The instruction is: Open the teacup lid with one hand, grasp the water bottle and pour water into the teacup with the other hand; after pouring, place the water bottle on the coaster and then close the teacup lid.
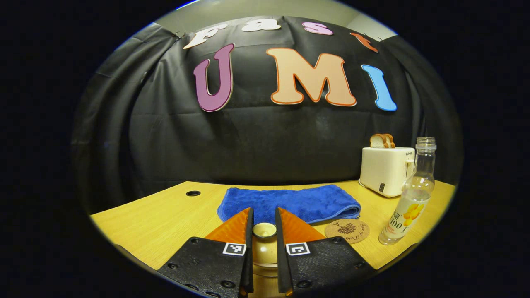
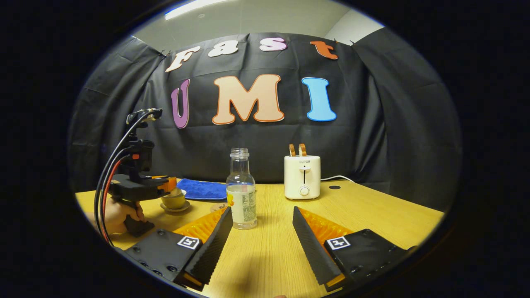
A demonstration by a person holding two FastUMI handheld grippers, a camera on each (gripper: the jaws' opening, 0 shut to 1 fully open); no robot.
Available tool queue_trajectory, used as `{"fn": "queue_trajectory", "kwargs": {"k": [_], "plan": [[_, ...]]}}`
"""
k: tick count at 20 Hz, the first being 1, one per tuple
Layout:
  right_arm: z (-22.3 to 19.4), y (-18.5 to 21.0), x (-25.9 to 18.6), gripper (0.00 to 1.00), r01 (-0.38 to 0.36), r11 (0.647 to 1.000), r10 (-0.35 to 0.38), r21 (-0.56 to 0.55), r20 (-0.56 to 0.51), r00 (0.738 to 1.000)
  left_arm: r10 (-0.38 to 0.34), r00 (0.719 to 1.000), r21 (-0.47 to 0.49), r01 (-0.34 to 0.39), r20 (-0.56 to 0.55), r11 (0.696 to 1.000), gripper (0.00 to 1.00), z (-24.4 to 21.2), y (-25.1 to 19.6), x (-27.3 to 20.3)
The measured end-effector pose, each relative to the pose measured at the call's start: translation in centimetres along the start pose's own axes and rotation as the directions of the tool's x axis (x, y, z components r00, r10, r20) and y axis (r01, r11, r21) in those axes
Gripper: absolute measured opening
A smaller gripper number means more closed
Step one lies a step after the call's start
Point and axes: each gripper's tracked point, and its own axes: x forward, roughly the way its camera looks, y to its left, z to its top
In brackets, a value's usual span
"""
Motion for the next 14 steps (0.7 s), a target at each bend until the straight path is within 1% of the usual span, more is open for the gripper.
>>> {"fn": "queue_trajectory", "kwargs": {"k": [3, 6, 7, 8, 9, 11, 12, 13, 14], "plan": [[-0.1, 1.0, 0.7, 0.92, -0.018, 1.0, 0.018, 0.001, 0.002, 1.0, -0.01, 0.999, 0.0, 0.01, 0.039, 1.0, 0.2, 0.6, 0.1, -0.4], [-0.2, 2.5, 2.0, 0.94, -0.048, 0.999, 0.048, 0.002, -0.002, 0.999, -0.002, 1.0, 0.006, 0.002, 0.022, 1.0, 0.2, 0.4, 0.3, -1.0], [-0.2, 3.2, 2.5, 0.97, -0.057, 0.998, 0.057, 0.003, -0.003, 0.998, 0.007, 1.0, 0.0, -0.007, 0.023, 1.0, 0.2, 0.3, 0.6, -1.2], [-0.3, 3.6, 3.1, 0.92, -0.065, 0.998, 0.065, 0.003, -0.004, 0.998, 0.013, 1.0, 0.005, -0.013, 0.028, 1.0, 0.2, 0.6, 1.0, -1.6], [-0.3, 4.0, 3.6, 0.98, -0.064, 0.998, 0.064, 0.003, -0.005, 0.998, 0.01, 0.999, 0.001, -0.01, 0.036, 1.0, 0.2, 0.6, 1.0, -2.0], [-0.3, 4.4, 4.7, 0.95, -0.06, 0.998, 0.06, 0.004, -0.005, 0.998, 0.007, 0.999, 0.003, -0.007, 0.049, 1.0, 0.2, 0.9, 1.3, -2.8], [-0.4, 4.3, 5.2, 0.91, -0.052, 0.999, 0.052, 0.004, -0.005, 0.999, 0.008, 0.999, 0.005, -0.008, 0.042, 1.0, 0.2, 0.7, 1.5, -3.1], [-0.3, 4.3, 5.8, 0.95, -0.042, 0.999, 0.042, 0.005, -0.003, 0.999, 0.009, 1.0, 0.003, -0.009, 0.022, 1.0, 0.2, 0.3, 1.7, -3.6], [-0.4, 4.3, 6.3, 0.95, -0.034, 0.999, 0.034, 0.004, -0.002, 0.999, 0.007, 1.0, 0.001, -0.007, 0.015, 1.0, 0.2, 0.2, 1.8, -4.2]]}}
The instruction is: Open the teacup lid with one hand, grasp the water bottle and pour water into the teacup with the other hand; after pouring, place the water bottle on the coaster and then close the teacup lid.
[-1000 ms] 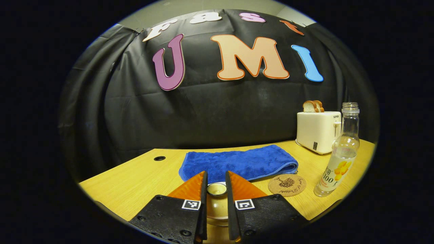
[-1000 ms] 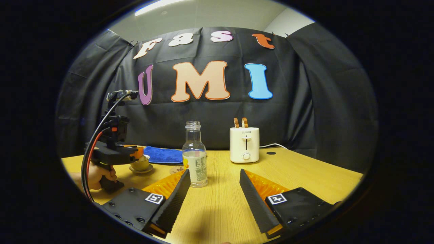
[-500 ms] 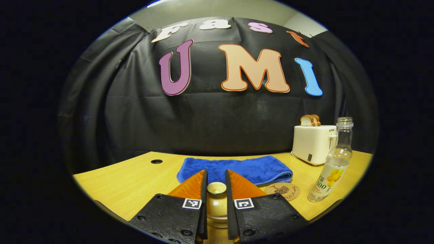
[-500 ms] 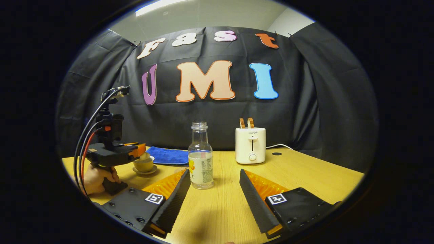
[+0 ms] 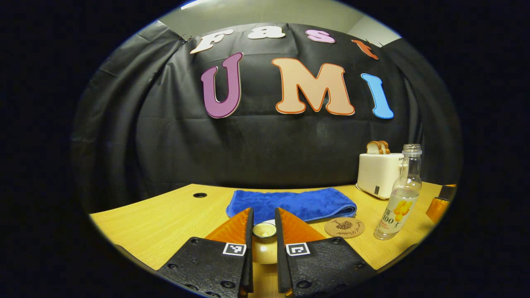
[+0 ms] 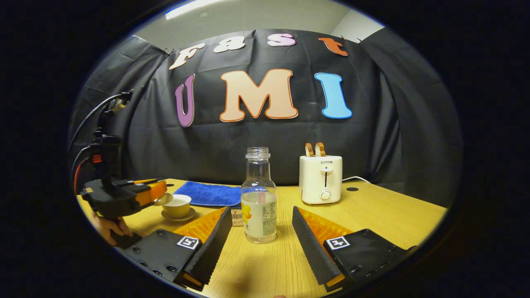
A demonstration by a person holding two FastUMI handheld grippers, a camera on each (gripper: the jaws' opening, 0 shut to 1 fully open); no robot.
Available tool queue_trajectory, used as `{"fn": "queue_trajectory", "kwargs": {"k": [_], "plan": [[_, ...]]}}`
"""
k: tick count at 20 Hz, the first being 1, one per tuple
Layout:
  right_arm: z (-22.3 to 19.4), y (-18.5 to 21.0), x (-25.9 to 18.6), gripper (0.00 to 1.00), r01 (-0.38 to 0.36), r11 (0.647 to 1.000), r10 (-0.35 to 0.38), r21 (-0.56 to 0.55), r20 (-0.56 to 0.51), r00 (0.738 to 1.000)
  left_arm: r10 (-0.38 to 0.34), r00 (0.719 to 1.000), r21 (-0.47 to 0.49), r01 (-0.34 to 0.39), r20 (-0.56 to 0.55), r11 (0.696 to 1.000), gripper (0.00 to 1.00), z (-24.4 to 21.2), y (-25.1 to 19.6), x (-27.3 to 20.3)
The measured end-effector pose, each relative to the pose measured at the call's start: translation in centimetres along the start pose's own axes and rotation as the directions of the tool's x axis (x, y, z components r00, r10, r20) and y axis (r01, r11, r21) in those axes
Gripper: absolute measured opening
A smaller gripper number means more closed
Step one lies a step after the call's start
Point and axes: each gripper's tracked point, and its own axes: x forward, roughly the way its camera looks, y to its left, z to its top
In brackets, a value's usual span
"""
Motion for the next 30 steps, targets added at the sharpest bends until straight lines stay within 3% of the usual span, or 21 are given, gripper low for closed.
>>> {"fn": "queue_trajectory", "kwargs": {"k": [4, 13, 14, 17, 20, 22, 24, 27, 30], "plan": [[-0.3, 0.2, 2.4, 0.92, 0.021, 1.0, -0.021, -0.002, -0.006, 1.0, -0.034, 0.999, 0.004, 0.034, 0.013, 0.999, 0.2, 0.4, 0.3, -2.6], [-0.7, 0.9, 7.8, 0.98, 0.056, 0.998, -0.056, -0.002, -0.021, 0.998, -0.057, 0.998, 0.003, 0.057, 0.016, 0.998, 0.2, 0.4, 4.6, -8.9], [-0.8, 1.1, 8.3, 0.91, 0.059, 0.998, -0.059, -0.003, -0.022, 0.998, -0.059, 0.998, 0.005, 0.059, 0.016, 0.998, 0.2, 0.6, 4.7, -9.1], [-0.8, 1.3, 9.6, 0.98, 0.07, 0.998, -0.07, -0.002, -0.022, 0.997, -0.088, 0.996, 0.005, 0.088, 0.014, 0.996, 0.2, 0.4, 4.4, -9.4], [-0.8, 1.4, 10.0, 0.94, 0.083, 0.997, -0.083, -0.008, -0.013, 0.996, -0.114, 0.993, 0.005, 0.114, 0.014, 0.994, 0.2, 0.5, 4.1, -9.4], [-0.9, 1.3, 10.2, 0.81, 0.093, 0.996, -0.093, -0.015, -0.016, 0.996, -0.106, 0.994, 0.006, 0.106, 0.015, 0.994, 0.2, 0.5, 4.5, -9.5], [-0.9, 1.4, 10.4, 0.77, 0.1, 0.995, -0.101, -0.024, -0.017, 0.995, -0.104, 0.994, 0.008, 0.104, 0.014, 0.995, 0.2, 0.5, 4.8, -9.2], [-1.1, 2.6, 10.9, 0.77, 0.093, 0.991, -0.097, -0.096, -0.029, 0.995, -0.123, 0.992, 0.006, 0.123, 0.013, 0.992, 0.2, 0.3, 5.2, -9.0], [-1.4, 5.1, 11.7, 0.77, 0.062, 0.964, -0.072, -0.26, -0.03, 0.997, -0.112, 0.994, 0.004, 0.112, 0.012, 0.994, 0.2, 0.4, 6.2, -8.7]]}}
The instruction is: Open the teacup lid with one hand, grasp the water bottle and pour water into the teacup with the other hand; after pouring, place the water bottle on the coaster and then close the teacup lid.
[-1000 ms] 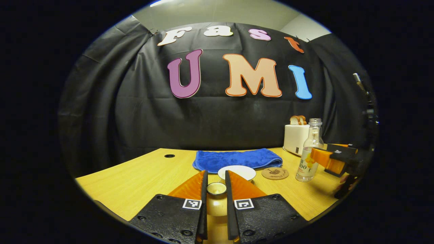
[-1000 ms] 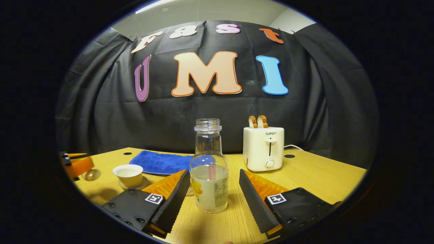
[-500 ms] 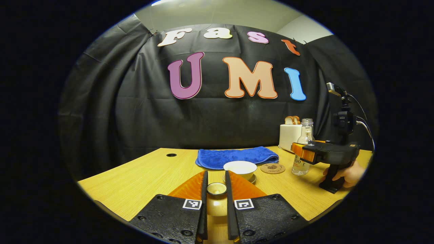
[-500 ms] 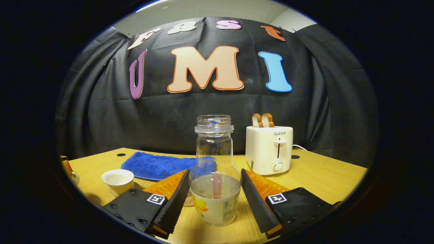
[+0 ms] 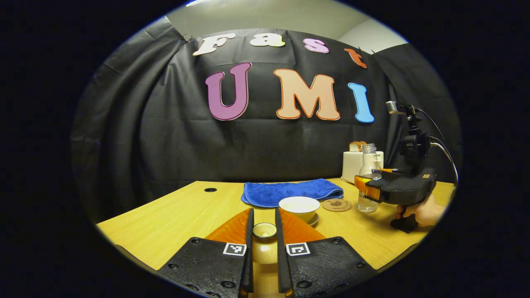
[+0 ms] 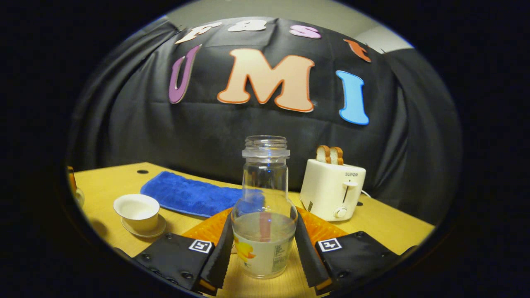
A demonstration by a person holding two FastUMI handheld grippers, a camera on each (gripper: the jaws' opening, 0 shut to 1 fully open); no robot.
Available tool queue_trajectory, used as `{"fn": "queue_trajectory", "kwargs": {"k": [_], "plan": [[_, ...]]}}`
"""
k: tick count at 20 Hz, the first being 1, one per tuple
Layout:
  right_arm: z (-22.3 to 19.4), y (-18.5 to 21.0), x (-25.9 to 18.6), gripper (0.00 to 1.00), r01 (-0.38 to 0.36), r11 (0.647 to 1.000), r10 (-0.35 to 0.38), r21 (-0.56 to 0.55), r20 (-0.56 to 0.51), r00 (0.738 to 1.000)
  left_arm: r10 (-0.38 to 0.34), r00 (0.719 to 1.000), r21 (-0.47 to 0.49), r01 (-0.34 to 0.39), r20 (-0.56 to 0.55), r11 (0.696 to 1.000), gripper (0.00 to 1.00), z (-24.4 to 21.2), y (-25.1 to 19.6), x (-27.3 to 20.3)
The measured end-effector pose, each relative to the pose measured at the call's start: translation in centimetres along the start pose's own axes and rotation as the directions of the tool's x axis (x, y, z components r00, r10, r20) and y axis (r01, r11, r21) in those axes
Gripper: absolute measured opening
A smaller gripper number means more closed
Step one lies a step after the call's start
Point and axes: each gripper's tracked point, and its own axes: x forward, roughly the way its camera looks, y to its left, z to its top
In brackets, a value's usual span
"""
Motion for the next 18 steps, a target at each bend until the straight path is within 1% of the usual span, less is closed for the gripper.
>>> {"fn": "queue_trajectory", "kwargs": {"k": [2, 3, 4, 6, 9, 11, 13, 15, 18], "plan": [[-0.2, 1.9, 0.4, 0.77, -0.021, 0.991, 0.021, -0.131, -0.001, 1.0, 0.017, 1.0, 0.0, -0.017, -0.001, 1.0, 0.2, 0.0, 1.0, 0.2], [0.1, 2.8, 0.6, 0.76, -0.031, 0.98, 0.033, -0.194, 0.006, 0.999, 0.026, 1.0, -0.001, -0.026, -0.001, 1.0, 0.2, -0.1, 1.5, 0.3], [0.1, 3.9, 0.9, 0.77, -0.042, 0.965, 0.046, -0.26, 0.007, 0.999, 0.035, 0.999, 0.001, -0.035, -0.001, 0.999, 0.2, 0.0, 1.9, 0.4], [0.1, 5.8, 1.4, 0.77, -0.073, 0.916, 0.078, -0.394, -0.003, 0.997, 0.042, 0.999, 0.0, -0.042, -0.001, 0.999, 0.2, -0.1, 2.4, 0.3], [-0.3, 7.6, 1.6, 0.76, -0.113, 0.817, 0.122, -0.565, -0.022, 0.992, 0.047, 0.999, -0.001, -0.047, -0.002, 0.999, 0.2, -0.2, 3.0, 0.5], [-0.8, 8.1, 1.5, 0.76, -0.13, 0.75, 0.147, -0.649, -0.028, 0.989, 0.048, 0.999, -0.001, -0.048, -0.002, 0.999, 0.2, -0.1, 3.2, 0.5], [-1.2, 8.9, 1.2, 0.76, -0.14, 0.672, 0.166, -0.727, -0.036, 0.985, 0.047, 0.999, -0.001, -0.047, -0.003, 0.999, 0.2, -0.2, 3.2, 0.5], [-1.2, 9.2, 1.0, 0.77, -0.136, 0.592, 0.182, -0.795, -0.033, 0.983, 0.045, 0.999, -0.001, -0.045, -0.003, 0.999, 0.2, -0.2, 3.2, 0.5], [-0.8, 9.4, 1.1, 0.77, -0.118, 0.495, 0.191, -0.861, -0.024, 0.981, 0.043, 0.999, 0.0, -0.043, -0.002, 0.999, 0.2, 0.0, 3.2, 0.6]]}}
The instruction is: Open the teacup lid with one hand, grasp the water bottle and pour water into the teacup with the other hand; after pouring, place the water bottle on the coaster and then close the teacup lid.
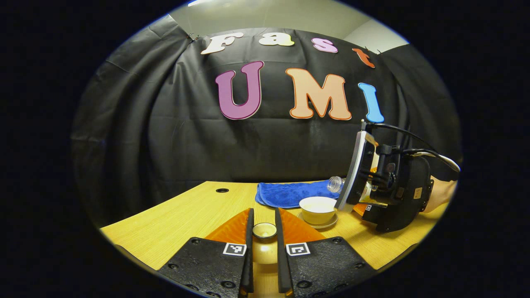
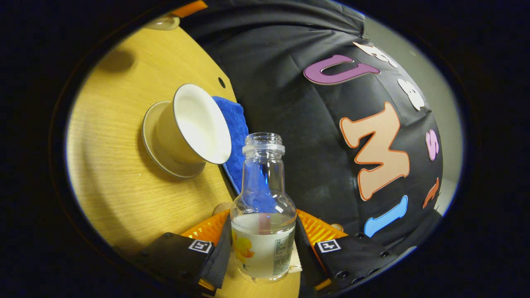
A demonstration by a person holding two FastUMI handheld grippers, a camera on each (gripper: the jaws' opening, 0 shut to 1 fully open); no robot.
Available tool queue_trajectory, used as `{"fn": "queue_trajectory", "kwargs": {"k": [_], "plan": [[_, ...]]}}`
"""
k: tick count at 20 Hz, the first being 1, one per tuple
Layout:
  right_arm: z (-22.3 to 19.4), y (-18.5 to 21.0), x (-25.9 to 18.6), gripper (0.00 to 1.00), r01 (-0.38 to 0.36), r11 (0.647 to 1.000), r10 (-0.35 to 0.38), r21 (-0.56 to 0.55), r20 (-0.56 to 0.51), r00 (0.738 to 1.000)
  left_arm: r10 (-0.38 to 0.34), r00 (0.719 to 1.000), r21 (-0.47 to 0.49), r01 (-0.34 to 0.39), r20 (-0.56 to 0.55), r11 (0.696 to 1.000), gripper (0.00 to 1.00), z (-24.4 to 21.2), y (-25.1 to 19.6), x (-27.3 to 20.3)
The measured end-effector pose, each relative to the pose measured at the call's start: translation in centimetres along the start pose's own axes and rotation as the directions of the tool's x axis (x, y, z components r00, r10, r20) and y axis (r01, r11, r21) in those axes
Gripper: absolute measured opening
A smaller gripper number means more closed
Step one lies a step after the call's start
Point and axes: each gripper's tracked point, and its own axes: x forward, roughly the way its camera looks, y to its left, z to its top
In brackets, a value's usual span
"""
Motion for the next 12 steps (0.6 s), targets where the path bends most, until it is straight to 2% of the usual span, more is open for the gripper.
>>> {"fn": "queue_trajectory", "kwargs": {"k": [6, 12], "plan": [[0.8, -0.3, -0.3, 0.77, -0.014, 0.974, 0.021, -0.226, 0.027, 0.999, 0.029, 1.0, 0.001, -0.029, -0.001, 1.0, 0.2, -0.2, 1.5, 0.0], [1.6, -0.5, -0.3, 0.75, -0.018, 0.933, 0.039, -0.361, 0.05, 0.998, 0.031, 1.0, 0.001, -0.031, -0.002, 1.0, 0.2, -0.1, 1.5, 0.0]]}}
